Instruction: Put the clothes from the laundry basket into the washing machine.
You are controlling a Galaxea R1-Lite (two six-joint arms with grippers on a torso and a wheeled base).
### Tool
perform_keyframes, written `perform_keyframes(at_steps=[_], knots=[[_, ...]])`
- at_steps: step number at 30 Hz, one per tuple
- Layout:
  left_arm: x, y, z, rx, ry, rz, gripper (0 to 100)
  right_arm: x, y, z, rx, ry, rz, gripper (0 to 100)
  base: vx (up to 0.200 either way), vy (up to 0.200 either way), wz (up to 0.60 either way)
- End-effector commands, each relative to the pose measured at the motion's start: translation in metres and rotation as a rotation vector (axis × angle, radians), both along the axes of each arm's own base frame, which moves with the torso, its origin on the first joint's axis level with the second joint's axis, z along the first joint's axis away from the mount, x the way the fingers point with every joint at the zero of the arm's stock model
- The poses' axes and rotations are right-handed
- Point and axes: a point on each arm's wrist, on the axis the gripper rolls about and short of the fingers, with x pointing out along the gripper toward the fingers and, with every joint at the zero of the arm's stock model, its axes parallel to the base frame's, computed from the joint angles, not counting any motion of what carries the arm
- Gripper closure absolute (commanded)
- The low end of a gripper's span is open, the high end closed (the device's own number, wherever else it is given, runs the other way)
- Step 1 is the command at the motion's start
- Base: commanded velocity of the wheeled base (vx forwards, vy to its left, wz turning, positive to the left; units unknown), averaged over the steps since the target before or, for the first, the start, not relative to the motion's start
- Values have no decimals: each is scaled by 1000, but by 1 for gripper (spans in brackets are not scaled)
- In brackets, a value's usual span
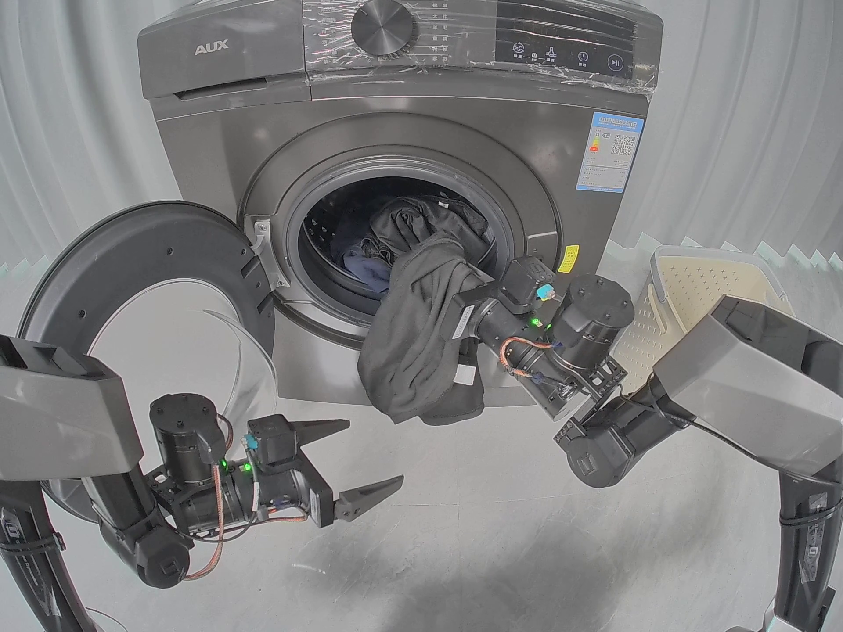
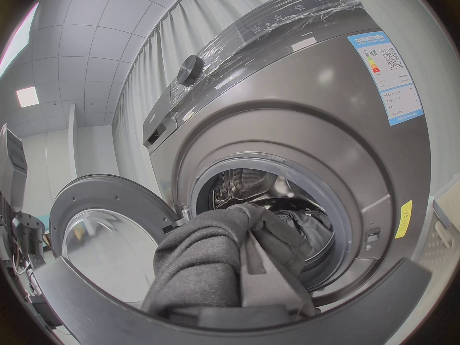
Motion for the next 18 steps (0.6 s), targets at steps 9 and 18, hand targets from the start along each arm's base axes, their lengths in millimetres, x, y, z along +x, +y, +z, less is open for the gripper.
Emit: perform_keyframes(at_steps=[9,18], knots=[[52,-60,2,-72,-155,73,0,-10,14,-3,1,9,33,100,0,0,0],[86,-72,2,-145,-194,225,0,-17,20,0,12,10,40,100,0,0,0]])
